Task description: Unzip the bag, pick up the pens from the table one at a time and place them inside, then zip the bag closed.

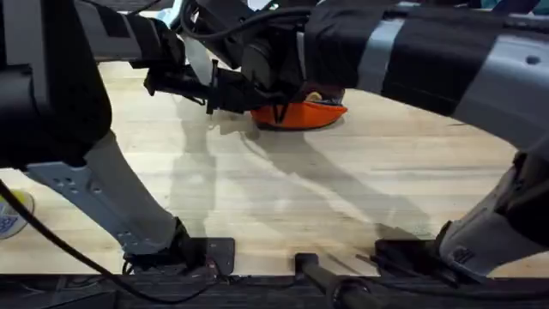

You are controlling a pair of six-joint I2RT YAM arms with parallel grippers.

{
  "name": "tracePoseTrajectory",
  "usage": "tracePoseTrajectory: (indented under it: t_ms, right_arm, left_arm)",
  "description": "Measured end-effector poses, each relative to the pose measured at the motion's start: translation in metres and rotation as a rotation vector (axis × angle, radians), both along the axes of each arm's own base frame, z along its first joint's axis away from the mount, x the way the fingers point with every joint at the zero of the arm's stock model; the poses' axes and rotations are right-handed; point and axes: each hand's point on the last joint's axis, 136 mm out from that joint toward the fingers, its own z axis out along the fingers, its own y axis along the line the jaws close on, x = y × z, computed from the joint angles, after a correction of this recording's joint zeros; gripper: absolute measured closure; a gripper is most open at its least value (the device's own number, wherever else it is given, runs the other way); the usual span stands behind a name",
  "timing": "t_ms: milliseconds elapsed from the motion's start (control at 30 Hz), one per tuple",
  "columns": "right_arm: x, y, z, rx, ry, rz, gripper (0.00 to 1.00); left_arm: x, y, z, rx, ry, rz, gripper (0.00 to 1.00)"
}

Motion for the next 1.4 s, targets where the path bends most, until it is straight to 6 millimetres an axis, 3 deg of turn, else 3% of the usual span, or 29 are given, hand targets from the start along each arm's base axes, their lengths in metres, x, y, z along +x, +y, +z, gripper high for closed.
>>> tracePoseTrajectory:
  t_ms: [1400]
  right_arm:
    - [0.002, -0.029, -0.014, 0.028, 0.186, 0.003, 0.970]
  left_arm:
    - [0.000, -0.002, 0.000, 0.001, -0.004, -0.005, 0.957]
